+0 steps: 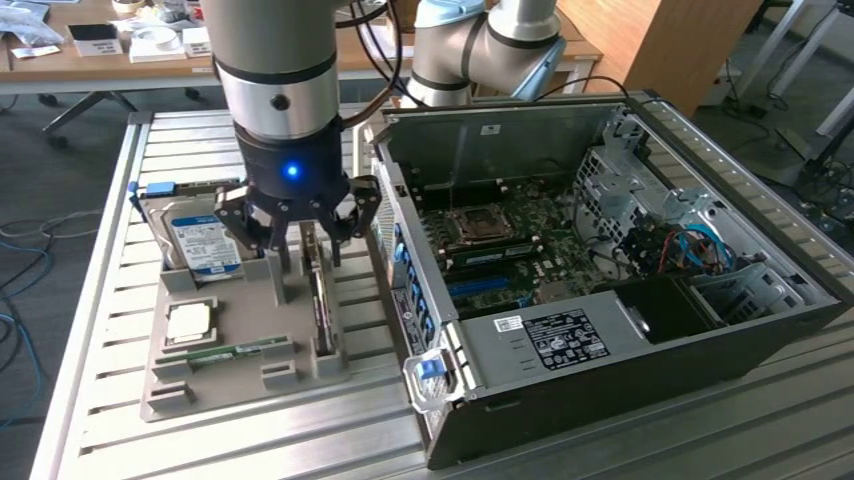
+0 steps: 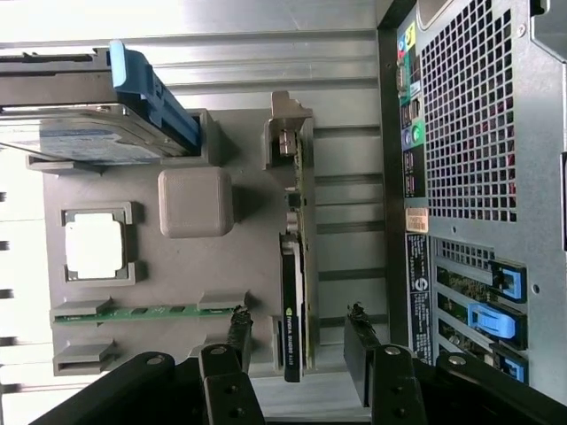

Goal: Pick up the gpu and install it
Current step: 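Pick up the gpu and move the gpu toward the slot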

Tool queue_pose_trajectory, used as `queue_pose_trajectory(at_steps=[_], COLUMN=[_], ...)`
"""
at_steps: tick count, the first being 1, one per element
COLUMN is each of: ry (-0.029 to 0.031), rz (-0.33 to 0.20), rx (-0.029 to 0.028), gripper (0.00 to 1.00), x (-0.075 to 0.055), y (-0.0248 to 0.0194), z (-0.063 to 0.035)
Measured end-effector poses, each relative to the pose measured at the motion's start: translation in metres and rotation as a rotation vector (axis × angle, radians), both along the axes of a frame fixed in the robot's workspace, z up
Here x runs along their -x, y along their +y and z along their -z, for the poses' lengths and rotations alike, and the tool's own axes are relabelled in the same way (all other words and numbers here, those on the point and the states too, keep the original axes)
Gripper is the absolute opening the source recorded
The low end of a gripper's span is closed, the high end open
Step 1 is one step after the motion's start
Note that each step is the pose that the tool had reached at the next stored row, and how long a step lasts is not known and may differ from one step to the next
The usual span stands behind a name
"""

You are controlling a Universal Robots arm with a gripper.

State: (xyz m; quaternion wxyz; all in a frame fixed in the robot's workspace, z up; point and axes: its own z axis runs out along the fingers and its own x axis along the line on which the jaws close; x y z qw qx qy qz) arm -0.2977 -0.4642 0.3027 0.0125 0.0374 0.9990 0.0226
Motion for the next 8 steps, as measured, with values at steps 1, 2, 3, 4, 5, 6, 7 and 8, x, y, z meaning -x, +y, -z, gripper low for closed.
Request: queue_pose_trajectory(at_steps=[1, 2, 3, 4, 5, 6, 7, 8], ry=[0.0, 0.0001, 0.0, 0.0, 0.0001, 0.0001, 0.0003, 0.0003], rz=[0.0, 0.0, 0.0, 0.0, 0.0, 0.0, 0.0, 0.0], rx=[0.0, 0.0, 0.0, 0.0, 0.0, 0.0001, 0.0003, 0.0003], gripper=[0.55, 0.55, 0.55, 0.55, 0.55, 0.55, 0.55, 0.55], x=[0.0, 0.0, 0.0, 0.0, 0.0, 0.0, 0.0, 0.0], y=[0.0, 0.0, 0.0, 0.0, 0.0, 0.0, 0.0, 0.0], z=[0.0013, 0.0028, 0.0041, 0.0052, 0.0061, 0.0066, 0.0066, 0.0066])
